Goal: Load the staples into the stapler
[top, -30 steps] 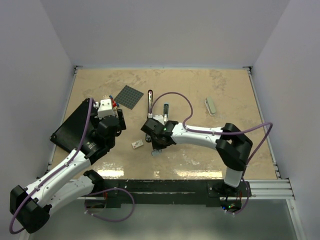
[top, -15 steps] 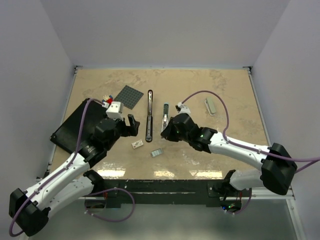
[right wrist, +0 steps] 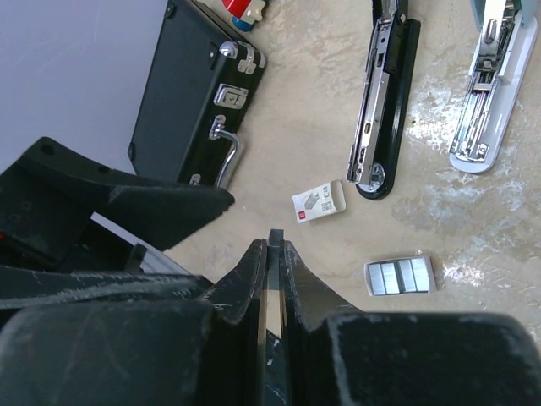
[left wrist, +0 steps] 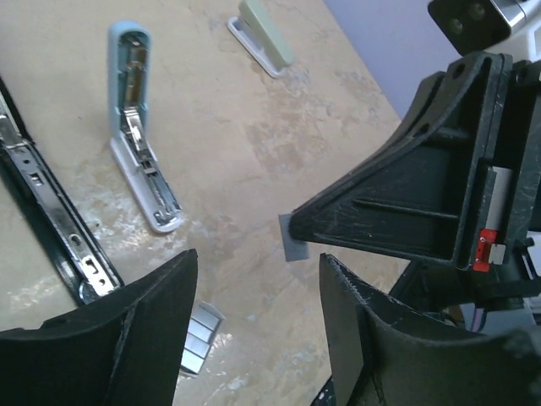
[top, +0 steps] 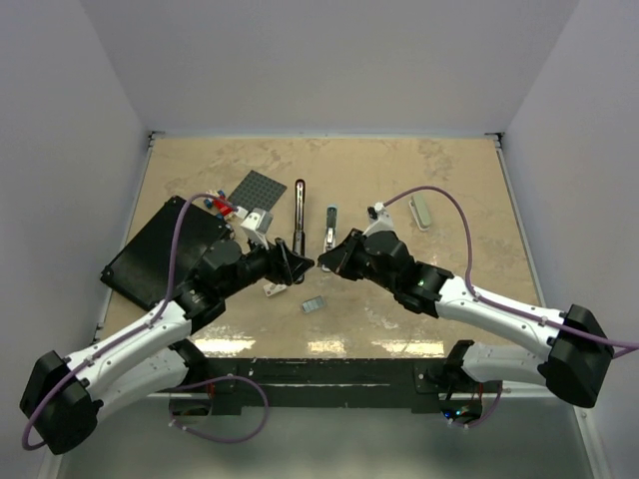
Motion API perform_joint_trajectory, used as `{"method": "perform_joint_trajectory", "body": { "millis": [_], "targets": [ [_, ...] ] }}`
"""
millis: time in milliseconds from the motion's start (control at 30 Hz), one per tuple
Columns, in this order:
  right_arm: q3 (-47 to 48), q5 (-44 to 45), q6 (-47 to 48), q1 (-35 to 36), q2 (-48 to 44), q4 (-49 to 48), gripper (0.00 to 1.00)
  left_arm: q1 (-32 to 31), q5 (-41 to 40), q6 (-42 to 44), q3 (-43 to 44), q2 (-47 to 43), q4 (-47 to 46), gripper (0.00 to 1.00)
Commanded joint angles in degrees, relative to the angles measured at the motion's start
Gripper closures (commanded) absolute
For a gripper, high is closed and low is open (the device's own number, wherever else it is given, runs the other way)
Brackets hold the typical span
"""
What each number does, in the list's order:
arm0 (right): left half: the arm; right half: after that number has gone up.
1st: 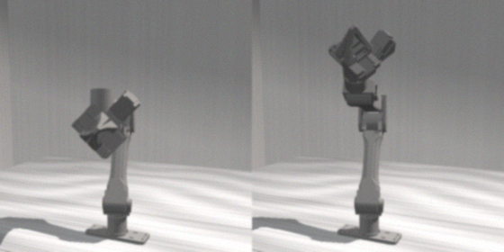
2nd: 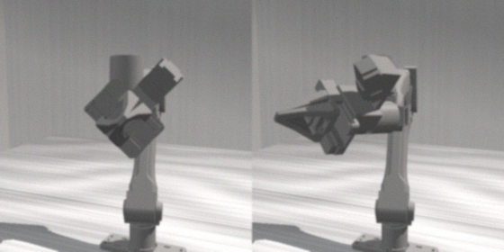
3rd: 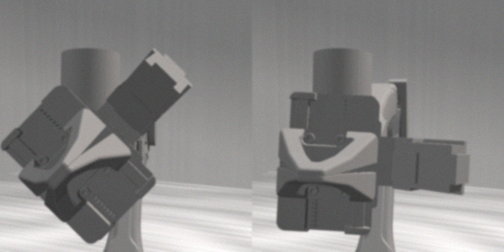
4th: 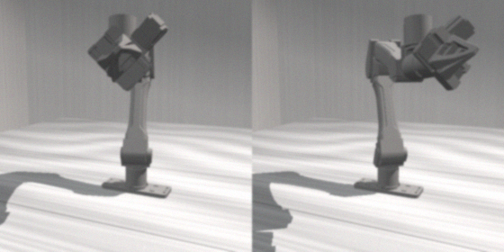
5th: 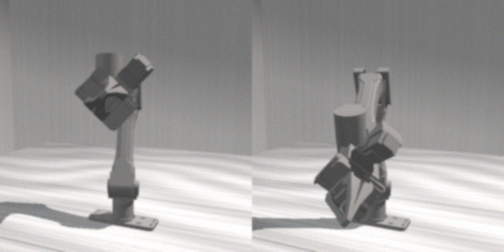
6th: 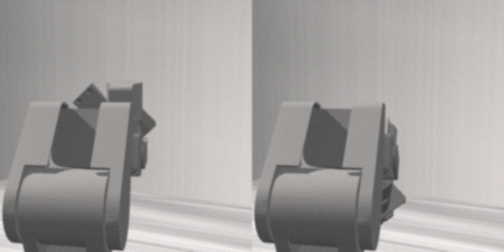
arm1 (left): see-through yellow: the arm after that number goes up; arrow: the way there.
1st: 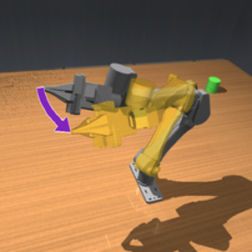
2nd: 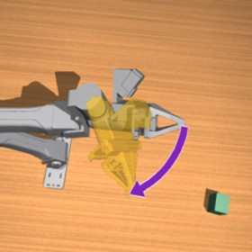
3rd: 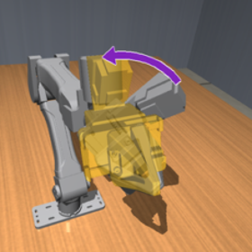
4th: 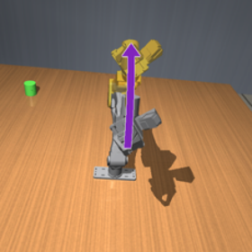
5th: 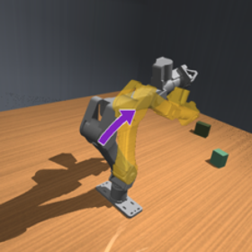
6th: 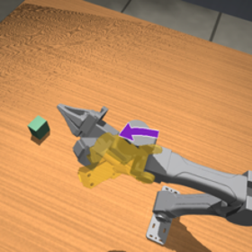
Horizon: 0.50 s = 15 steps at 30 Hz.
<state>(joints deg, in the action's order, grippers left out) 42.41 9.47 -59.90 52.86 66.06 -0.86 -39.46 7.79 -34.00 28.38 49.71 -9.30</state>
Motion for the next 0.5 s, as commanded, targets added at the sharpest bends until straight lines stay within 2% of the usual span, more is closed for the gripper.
{"method": "perform_joint_trajectory", "body": {
  "millis": [0,33,133,467],
  "targets": [
    [1.7,1.6,-2.8,0.0,-0.5,-1.0,0.93,-2.3,2.7,-2.6,3.0,2.2,-4.3,0.38],
    [1.7,1.7,-2.9,0.0,-0.7,-0.7,0.93,-2.9,2.1,-2.5,3.6,2.6,-4.0,0.43],
    [1.6,1.8,-3.3,0.0,-1.1,-0.3,0.92,-3.7,1.2,-2.0,4.7,4.2,-2.7,0.46],
    [0.9,1.9,-4.2,0.0,-1.8,-0.5,0.92,-6.6,-3.6,-1.2,7.0,7.6,-0.5,0.46]
  ]
}}
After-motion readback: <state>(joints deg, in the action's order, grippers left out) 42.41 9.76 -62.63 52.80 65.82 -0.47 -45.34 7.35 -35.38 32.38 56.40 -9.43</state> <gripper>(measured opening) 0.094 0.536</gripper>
